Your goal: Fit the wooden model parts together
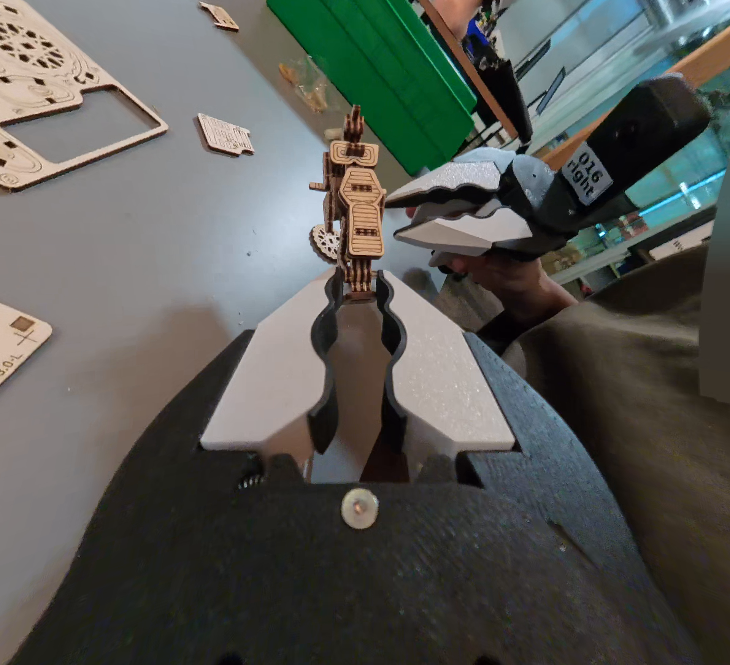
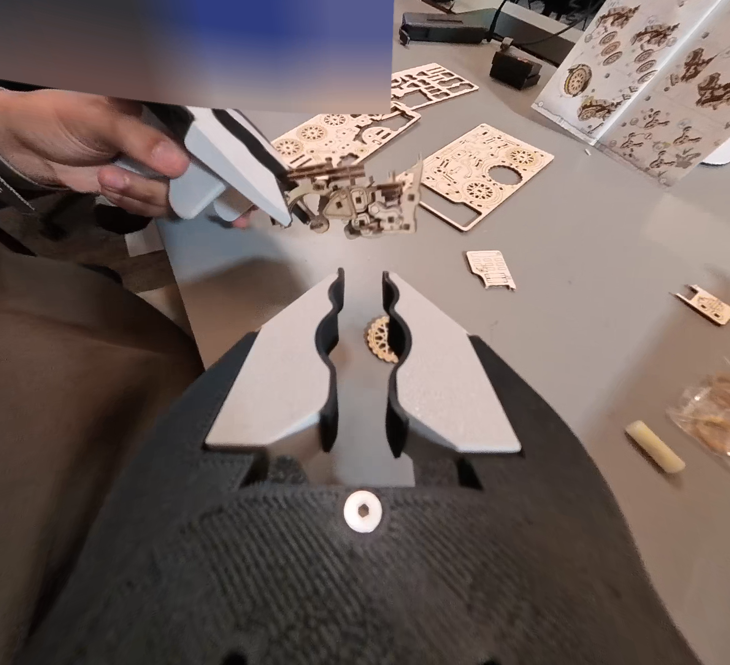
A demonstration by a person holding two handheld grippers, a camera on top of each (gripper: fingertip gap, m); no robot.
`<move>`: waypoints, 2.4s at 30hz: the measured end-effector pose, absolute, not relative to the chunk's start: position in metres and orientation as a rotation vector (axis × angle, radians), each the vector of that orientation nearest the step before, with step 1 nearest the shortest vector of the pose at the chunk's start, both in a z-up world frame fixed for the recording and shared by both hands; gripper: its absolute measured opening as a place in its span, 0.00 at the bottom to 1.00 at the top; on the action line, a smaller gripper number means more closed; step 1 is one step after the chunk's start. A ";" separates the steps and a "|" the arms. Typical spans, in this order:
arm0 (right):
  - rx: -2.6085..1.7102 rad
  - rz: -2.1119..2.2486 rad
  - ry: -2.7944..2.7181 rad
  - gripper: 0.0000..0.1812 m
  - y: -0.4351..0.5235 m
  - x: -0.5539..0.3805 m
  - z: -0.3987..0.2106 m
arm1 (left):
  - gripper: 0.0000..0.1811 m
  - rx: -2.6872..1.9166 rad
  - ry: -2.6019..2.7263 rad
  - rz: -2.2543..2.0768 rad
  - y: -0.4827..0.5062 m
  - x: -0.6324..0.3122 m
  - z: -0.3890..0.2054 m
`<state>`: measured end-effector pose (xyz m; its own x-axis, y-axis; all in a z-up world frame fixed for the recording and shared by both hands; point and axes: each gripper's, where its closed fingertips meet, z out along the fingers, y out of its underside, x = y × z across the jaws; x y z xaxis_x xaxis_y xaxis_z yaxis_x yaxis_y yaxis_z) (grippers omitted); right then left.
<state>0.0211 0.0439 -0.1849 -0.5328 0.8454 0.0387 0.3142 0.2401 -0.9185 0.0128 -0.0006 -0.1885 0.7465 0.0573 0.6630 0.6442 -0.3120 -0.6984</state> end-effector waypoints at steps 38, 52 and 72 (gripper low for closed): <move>-1.053 1.443 -1.964 0.07 0.123 0.054 -0.166 | 0.08 -2.242 0.151 -0.456 0.038 -0.022 -0.215; -1.055 1.364 -1.944 0.07 0.141 0.060 -0.165 | 0.08 -2.333 0.208 -0.484 0.053 -0.020 -0.233; -1.062 1.384 -1.939 0.07 0.141 0.060 -0.164 | 0.09 -2.329 0.215 -0.487 0.053 -0.021 -0.234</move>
<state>0.0600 0.1406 -0.1644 -0.5526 0.8331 -0.0239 0.2933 0.1675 -0.9412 -0.0212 0.0533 -0.2337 0.9141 -0.2909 0.2826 -0.0122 -0.7163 -0.6977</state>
